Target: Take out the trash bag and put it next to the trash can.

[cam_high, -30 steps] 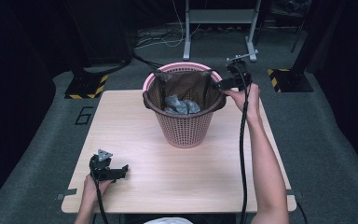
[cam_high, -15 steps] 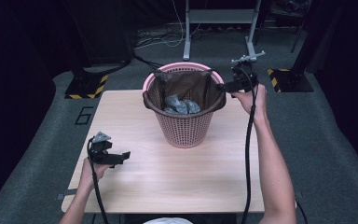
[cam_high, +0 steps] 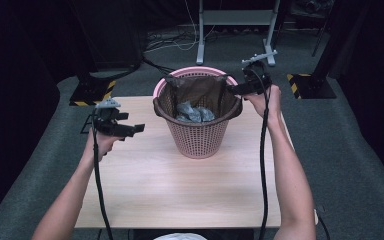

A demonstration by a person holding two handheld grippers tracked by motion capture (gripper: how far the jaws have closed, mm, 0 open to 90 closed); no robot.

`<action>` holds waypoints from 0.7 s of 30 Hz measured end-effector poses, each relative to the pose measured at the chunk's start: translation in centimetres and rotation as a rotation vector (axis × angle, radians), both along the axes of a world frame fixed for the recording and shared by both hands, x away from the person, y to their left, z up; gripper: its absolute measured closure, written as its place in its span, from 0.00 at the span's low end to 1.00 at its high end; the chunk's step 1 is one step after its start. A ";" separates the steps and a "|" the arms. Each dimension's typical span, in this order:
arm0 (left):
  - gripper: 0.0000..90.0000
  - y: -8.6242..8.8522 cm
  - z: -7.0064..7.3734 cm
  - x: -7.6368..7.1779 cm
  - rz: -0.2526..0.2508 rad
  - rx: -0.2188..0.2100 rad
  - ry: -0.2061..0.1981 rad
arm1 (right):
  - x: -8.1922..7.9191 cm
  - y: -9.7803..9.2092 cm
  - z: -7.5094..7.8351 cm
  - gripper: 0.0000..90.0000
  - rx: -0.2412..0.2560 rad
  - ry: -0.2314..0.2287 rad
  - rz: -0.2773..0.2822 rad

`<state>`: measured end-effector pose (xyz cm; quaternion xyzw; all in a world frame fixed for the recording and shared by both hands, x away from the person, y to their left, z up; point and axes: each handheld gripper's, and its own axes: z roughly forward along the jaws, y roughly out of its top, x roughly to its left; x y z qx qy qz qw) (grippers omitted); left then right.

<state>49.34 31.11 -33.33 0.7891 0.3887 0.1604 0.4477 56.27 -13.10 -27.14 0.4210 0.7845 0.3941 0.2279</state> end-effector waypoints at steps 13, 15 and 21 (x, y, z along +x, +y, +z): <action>0.20 -4.1 5.4 6.0 -0.057 0.060 -0.049 | 1.7 2.0 1.2 0.35 -0.068 -0.017 0.018; 0.22 -4.5 5.6 6.4 -0.054 0.055 -0.051 | 1.9 2.1 1.2 0.37 -0.077 -0.017 0.023; 0.31 -6.5 6.5 9.5 -0.062 0.095 -0.055 | 3.6 3.0 1.0 0.48 -0.117 -0.012 0.028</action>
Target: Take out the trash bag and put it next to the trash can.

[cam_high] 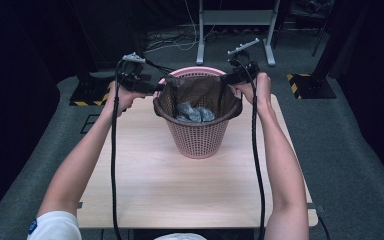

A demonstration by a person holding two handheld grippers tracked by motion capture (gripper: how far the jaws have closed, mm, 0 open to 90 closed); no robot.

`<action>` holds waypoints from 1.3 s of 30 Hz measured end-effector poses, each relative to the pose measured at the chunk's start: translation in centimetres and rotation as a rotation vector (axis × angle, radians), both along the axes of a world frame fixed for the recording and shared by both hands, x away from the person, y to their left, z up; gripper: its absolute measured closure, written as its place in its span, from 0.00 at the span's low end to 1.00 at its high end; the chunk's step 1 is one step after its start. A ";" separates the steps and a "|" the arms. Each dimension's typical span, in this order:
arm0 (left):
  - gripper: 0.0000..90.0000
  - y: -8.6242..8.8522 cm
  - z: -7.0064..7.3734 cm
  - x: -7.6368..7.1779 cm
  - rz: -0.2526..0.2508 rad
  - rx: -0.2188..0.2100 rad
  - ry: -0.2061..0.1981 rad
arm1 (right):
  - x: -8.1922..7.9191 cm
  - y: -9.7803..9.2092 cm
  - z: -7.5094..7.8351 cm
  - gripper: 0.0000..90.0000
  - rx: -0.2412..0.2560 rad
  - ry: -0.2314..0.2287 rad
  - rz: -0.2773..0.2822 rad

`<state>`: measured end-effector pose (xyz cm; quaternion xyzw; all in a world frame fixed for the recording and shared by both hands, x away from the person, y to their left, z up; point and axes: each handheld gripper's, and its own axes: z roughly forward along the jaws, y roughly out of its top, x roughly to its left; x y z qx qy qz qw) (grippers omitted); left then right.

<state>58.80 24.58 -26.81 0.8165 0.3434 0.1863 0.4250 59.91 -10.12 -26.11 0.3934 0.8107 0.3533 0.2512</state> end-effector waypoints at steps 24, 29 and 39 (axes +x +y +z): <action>0.84 -2.2 -1.2 3.0 0.043 0.081 -0.022 | 1.7 0.1 -0.5 0.94 -0.019 0.001 -0.034; 0.84 -2.1 -1.0 2.8 0.047 0.077 -0.021 | 1.2 0.0 -0.3 0.99 -0.019 -0.002 -0.044; 0.87 -1.6 -0.1 1.8 0.041 0.080 -0.020 | -2.0 0.1 0.6 1.00 -0.004 -0.010 -0.010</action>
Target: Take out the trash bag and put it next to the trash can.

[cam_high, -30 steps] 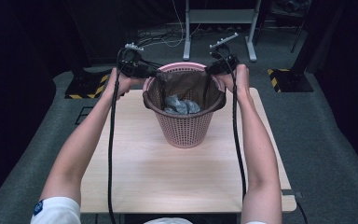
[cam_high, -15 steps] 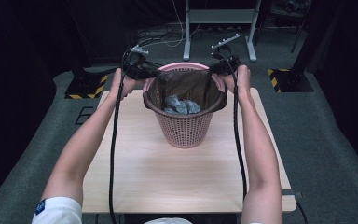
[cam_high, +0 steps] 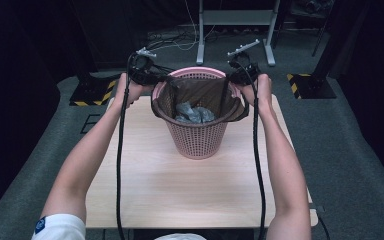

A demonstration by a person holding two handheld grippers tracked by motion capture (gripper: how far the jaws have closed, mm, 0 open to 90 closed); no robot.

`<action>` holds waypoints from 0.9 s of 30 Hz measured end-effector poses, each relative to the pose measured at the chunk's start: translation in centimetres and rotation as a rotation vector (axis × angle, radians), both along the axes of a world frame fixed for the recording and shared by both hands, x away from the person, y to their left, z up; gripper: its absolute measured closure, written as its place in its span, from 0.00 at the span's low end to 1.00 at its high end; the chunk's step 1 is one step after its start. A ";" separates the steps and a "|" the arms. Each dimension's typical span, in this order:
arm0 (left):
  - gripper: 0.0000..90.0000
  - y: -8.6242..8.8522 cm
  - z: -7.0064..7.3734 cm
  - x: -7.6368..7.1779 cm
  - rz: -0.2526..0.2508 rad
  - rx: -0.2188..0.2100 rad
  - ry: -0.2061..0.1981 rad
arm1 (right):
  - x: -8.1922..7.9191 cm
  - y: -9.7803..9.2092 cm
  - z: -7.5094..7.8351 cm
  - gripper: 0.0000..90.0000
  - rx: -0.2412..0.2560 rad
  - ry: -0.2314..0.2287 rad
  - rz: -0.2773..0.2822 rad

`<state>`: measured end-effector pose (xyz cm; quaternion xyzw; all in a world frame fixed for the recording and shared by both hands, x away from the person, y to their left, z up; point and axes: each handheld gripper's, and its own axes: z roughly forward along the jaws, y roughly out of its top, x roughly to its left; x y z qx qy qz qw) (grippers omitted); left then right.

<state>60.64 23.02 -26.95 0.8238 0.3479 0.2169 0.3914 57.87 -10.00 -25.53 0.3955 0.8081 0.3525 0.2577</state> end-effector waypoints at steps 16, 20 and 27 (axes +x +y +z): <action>0.91 -0.9 0.5 -3.2 -0.124 -0.006 0.032 | -4.7 0.9 2.6 1.00 0.154 -0.016 0.124; 0.82 -1.7 0.6 -3.2 -0.155 -0.029 0.046 | -4.6 1.5 3.1 1.00 0.185 -0.028 0.134; 0.48 -4.8 0.9 -3.0 -0.216 -0.054 0.051 | -3.7 4.0 4.0 1.00 0.203 -0.034 0.169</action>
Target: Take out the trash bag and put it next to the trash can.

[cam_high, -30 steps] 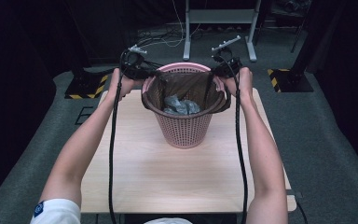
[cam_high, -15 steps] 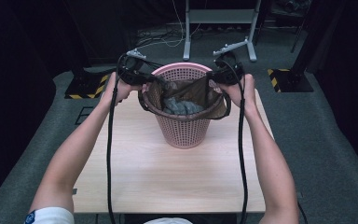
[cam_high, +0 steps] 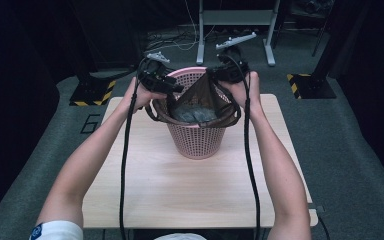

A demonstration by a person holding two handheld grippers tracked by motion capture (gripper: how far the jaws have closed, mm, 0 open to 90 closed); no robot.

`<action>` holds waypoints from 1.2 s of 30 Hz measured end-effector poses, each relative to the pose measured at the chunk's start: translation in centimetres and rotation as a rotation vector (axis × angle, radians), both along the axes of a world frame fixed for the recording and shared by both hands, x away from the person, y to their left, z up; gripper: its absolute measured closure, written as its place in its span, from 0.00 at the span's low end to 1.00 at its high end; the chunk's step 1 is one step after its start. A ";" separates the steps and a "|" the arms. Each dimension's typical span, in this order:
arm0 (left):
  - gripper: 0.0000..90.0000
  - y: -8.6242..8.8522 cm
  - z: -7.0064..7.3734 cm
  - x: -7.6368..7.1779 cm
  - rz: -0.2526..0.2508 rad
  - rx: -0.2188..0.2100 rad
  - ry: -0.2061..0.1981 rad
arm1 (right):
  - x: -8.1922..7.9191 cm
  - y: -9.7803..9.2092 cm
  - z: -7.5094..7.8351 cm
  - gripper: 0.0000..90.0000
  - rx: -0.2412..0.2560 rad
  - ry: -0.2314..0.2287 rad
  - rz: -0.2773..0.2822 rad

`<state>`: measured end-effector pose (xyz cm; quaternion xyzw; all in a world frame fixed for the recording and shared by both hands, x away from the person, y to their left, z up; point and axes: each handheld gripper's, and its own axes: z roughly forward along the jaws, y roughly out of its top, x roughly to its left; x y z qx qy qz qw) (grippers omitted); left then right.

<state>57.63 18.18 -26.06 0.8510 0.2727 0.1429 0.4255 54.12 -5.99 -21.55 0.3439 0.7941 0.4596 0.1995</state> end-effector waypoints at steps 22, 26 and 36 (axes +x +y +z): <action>0.99 -3.6 0.8 2.2 0.049 -0.124 -0.058 | 0.5 0.5 -1.1 0.52 -0.004 0.087 -0.039; 0.99 -2.3 1.3 2.7 0.085 -0.155 -0.050 | -0.3 -0.2 -1.8 0.41 -0.050 0.133 -0.051; 0.99 0.3 1.5 2.5 0.011 -0.219 0.006 | -0.3 -1.4 -3.1 1.00 -0.152 0.161 -0.106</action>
